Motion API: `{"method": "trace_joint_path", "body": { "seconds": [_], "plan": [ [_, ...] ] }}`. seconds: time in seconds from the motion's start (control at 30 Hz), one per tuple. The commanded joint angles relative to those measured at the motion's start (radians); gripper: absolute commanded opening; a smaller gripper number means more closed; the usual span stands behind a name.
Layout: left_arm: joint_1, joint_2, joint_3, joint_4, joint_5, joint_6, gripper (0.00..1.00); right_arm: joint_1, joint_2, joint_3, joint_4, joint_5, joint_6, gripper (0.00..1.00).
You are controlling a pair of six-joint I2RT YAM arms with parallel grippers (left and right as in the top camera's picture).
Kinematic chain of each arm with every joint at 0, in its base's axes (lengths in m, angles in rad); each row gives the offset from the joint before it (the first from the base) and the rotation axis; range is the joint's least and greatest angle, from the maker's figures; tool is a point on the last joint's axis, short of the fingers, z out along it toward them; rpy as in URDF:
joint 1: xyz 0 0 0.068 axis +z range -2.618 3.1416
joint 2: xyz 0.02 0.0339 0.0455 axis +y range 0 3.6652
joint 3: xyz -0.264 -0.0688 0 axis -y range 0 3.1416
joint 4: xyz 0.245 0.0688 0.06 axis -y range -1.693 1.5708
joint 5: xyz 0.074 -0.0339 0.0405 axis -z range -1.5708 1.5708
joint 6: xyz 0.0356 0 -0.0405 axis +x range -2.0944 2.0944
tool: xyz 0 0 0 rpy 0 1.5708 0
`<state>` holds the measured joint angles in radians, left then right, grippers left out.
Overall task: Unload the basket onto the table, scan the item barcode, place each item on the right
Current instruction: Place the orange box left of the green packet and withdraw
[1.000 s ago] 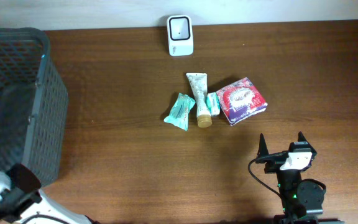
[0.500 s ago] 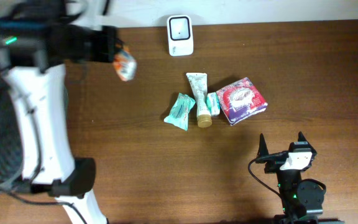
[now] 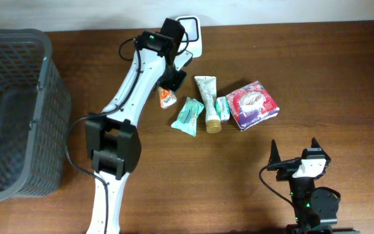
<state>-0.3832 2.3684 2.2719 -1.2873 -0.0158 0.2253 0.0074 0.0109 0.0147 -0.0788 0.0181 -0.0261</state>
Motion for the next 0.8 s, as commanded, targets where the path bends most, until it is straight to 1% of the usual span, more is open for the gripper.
{"method": "trace_joint_path", "body": {
  "seconds": [0.0, 0.07, 0.13, 0.17, 0.23, 0.27, 0.3, 0.33, 0.37, 0.4, 0.43, 0.47, 0.67, 0.77],
  "plan": [
    [0.003, 0.059, 0.0, -0.015, 0.067, 0.015, 0.4, 0.005, -0.006, -0.009, -0.003, 0.002, 0.004, 0.98],
    [0.003, 0.064, 0.0, -0.024, 0.133, 0.014, 0.45, 0.005, -0.006, -0.009, -0.003, 0.002, 0.004, 0.99],
    [0.003, 0.062, 0.016, -0.044, 0.151, 0.008, 0.46, 0.005, -0.006, -0.009, -0.003, 0.002, 0.004, 0.99],
    [0.004, 0.062, 0.039, -0.069, 0.151, 0.008, 0.45, 0.005, -0.006, -0.009, -0.003, 0.002, 0.004, 0.99],
    [0.012, 0.059, 0.158, -0.163, 0.151, -0.027, 0.45, 0.005, -0.006, -0.009, -0.003, 0.002, 0.004, 0.99],
    [0.023, 0.059, 0.259, -0.217, 0.151, -0.067, 0.48, 0.005, -0.006, -0.009, -0.003, 0.002, 0.004, 0.99],
    [0.048, 0.059, 0.418, -0.286, 0.151, -0.111, 0.52, 0.005, -0.006, -0.009, -0.003, 0.002, 0.004, 0.99],
    [0.067, 0.059, 0.524, -0.328, 0.151, -0.128, 0.6, 0.005, -0.006, -0.009, -0.003, 0.002, 0.004, 0.99],
    [0.088, 0.059, 0.634, -0.372, 0.151, -0.128, 0.99, 0.005, -0.006, -0.009, -0.003, 0.002, 0.004, 0.99],
    [0.112, 0.058, 0.752, -0.401, 0.152, -0.129, 0.99, 0.005, -0.006, -0.009, -0.003, 0.002, 0.004, 0.99],
    [0.136, 0.045, 0.83, -0.401, 0.152, -0.172, 0.99, 0.005, -0.006, -0.009, -0.003, 0.002, 0.004, 0.99],
    [0.158, 0.024, 0.869, -0.401, 0.164, -0.188, 0.99, 0.005, -0.006, -0.009, -0.003, 0.002, 0.004, 0.99],
    [0.293, -0.175, 0.861, -0.401, 0.177, -0.188, 0.99, 0.005, -0.006, -0.009, -0.003, 0.002, 0.004, 0.99],
    [0.346, -0.221, 0.851, -0.401, 0.177, -0.188, 0.99, 0.005, -0.006, -0.009, -0.003, 0.002, 0.004, 0.99]
  ]
}}
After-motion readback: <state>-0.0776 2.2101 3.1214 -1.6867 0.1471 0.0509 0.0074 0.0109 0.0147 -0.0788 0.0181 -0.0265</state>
